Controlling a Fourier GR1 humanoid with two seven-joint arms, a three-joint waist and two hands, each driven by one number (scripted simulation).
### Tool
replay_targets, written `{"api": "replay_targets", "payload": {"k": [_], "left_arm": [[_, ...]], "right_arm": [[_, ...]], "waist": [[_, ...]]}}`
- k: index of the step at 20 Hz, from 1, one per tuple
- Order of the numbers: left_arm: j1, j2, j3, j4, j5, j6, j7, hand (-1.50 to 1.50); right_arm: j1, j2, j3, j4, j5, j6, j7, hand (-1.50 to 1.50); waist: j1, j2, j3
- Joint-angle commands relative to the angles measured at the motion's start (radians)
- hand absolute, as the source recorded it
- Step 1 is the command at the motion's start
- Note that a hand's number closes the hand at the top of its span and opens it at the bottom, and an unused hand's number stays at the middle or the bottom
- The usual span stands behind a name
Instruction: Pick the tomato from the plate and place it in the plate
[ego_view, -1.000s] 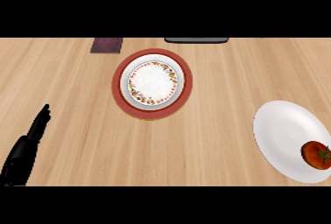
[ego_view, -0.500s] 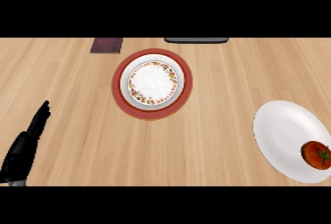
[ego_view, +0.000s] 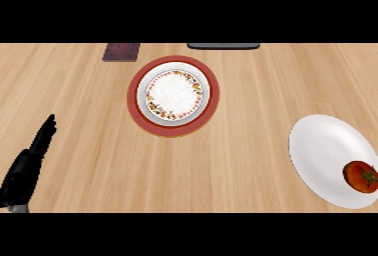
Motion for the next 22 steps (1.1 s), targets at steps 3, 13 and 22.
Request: {"api": "replay_targets", "payload": {"k": [3,13,22], "left_arm": [[-0.009,-0.058,-0.020,-0.064,-0.065,0.028,0.069,0.00],[-0.026,-0.084,0.049,-0.016,-0.083,-0.026,0.012,0.00],[-0.029,-0.067,0.109,0.020,-0.078,-0.088,-0.019,0.00]], "right_arm": [[0.017,0.020,0.018,0.057,0.080,0.034,-0.101,-1.50],[-0.140,0.072,0.032,0.254,0.199,-0.008,-0.146,-1.50],[-0.181,0.119,0.028,0.340,0.239,-0.068,-0.258,1.50]], "waist": [[-0.004,-0.001,0.000],[-0.001,0.000,0.000],[0.000,0.000,0.000]]}}
